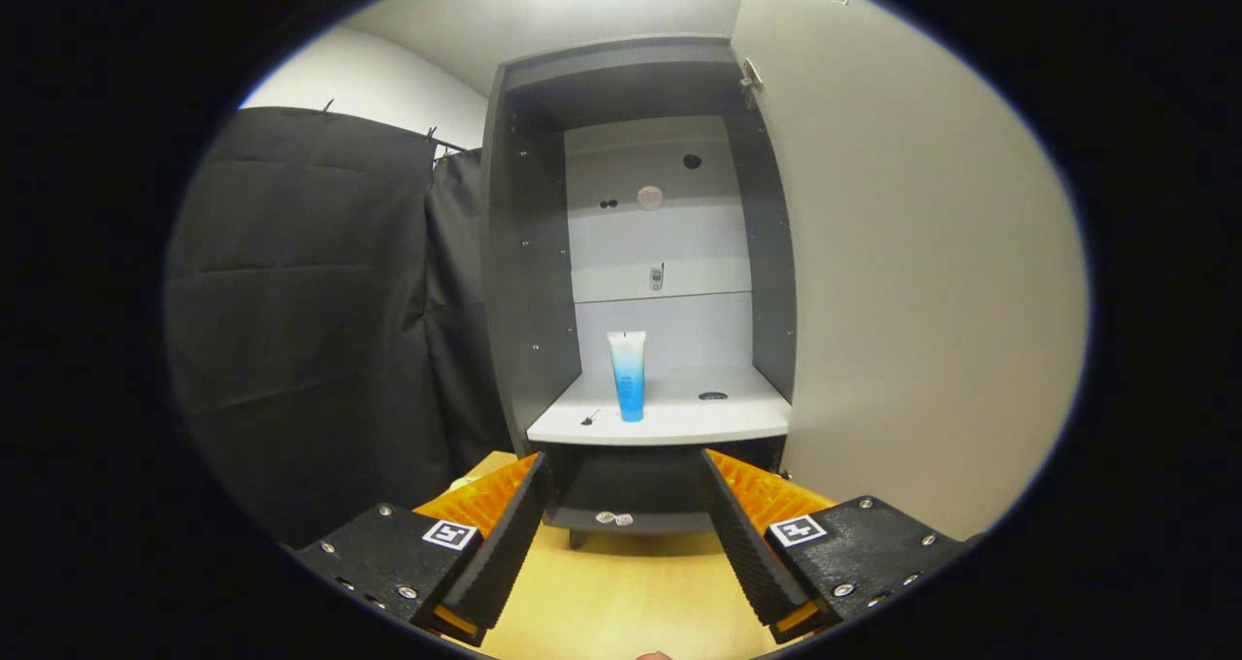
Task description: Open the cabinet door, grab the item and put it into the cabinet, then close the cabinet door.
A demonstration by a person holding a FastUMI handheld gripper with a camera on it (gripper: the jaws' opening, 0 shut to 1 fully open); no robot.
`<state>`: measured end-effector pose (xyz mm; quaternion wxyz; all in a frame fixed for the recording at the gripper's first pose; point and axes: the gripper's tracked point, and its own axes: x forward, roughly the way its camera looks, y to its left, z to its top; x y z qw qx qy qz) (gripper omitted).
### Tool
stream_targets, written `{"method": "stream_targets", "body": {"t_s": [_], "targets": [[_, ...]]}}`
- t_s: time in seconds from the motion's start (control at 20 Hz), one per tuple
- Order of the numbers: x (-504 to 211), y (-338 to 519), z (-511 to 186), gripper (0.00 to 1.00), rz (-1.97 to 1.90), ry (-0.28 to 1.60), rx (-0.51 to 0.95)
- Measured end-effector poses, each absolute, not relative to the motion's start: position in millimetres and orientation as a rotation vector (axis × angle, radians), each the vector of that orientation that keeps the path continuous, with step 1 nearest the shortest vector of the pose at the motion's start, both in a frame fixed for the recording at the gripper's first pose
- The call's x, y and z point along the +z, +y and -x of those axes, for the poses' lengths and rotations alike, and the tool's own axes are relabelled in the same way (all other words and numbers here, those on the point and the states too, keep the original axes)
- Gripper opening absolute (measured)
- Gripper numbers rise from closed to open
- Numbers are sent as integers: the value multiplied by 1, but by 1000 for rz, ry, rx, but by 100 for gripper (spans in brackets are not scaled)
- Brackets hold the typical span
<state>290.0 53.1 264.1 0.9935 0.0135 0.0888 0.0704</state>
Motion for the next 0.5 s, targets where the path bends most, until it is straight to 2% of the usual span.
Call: {"method": "stream_targets", "body": {"t_s": [0.5], "targets": [[268,11,-189,94,-11,177,150]]}}
